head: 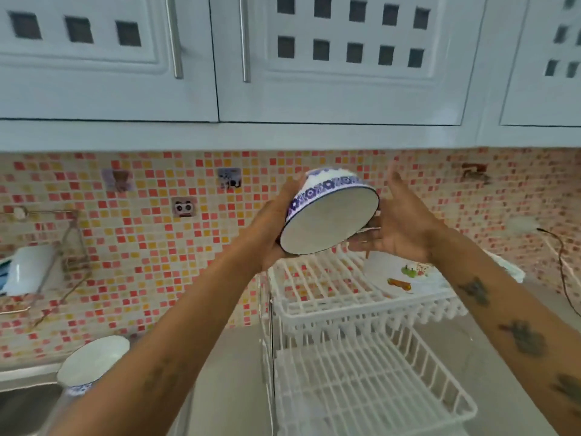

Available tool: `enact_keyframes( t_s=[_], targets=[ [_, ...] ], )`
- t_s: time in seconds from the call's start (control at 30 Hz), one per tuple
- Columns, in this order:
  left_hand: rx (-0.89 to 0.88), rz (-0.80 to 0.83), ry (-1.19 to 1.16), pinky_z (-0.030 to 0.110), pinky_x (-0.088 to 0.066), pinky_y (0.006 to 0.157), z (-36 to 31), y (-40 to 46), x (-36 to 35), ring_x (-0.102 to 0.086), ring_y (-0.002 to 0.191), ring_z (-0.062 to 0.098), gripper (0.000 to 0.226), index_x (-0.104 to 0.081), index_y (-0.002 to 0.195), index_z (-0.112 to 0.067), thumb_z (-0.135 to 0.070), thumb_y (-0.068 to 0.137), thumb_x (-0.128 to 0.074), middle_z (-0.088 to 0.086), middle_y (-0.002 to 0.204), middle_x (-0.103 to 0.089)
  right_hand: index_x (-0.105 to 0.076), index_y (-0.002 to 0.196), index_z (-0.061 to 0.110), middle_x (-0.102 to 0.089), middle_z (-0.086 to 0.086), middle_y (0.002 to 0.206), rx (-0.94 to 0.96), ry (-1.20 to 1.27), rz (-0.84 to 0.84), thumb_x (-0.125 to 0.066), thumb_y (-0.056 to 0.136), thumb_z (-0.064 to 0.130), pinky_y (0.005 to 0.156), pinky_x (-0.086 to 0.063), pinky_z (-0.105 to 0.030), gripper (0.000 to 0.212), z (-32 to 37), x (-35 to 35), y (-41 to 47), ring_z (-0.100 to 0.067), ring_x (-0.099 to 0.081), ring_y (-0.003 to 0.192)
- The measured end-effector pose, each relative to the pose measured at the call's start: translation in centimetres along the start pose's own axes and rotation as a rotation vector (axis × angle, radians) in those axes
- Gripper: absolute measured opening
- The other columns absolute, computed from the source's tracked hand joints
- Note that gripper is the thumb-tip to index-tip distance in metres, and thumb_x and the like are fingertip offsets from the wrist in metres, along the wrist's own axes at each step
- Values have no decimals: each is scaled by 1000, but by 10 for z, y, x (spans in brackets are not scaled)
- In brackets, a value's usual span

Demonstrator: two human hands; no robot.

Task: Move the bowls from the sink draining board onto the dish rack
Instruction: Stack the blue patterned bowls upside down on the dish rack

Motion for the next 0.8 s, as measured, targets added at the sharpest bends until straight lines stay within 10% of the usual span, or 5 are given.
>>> enact_keyframes(
  t_s=[0.2, 0.33, 0.47, 0.8],
  targets=[
    [-146, -118, 605, 19, -46, 65, 34, 23, -11, -60, 86, 0, 68, -37, 131, -18, -60, 84, -61, -14, 100, -59, -64, 107, 13, -65, -13, 104, -266, -97, 152, -46, 88, 59, 109, -37, -53, 53, -36, 17, 46, -31, -60, 98],
    [-137, -49, 831, 21, -55, 66, 50, 33, -15, -65, 95, 13, 85, -35, 140, -23, -62, 74, -72, 0, 117, -58, -61, 118, 12, -67, -14, 109, -358, -235, 193, -45, 92, 43, 95, -46, -44, 44, -54, 27, 58, -29, -61, 94],
    [-44, 3, 1065, 33, -51, 97, 56, 34, -20, -52, 122, 28, 93, -31, 147, -38, -64, 68, -74, 5, 137, -38, -58, 123, 16, -61, -13, 126, -353, -296, 202, -52, 89, 35, 94, -47, -46, 39, -59, 31, 64, -32, -60, 106],
    [25, 45, 1275, 42, -44, 108, 63, 33, -22, -45, 130, 26, 117, -19, 152, -33, -63, 58, -82, 0, 141, -32, -54, 120, 17, -57, -8, 121, -271, -469, 204, -59, 89, 32, 84, -51, -45, 35, -65, 38, 65, -31, -59, 99]
  ],
)
Point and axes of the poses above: each hand's wrist, its own y-axis towards the middle knuckle, its own x-axis out of the back of the hand, z = x × y, the point moved 3 cm from there along y, towards the middle knuckle
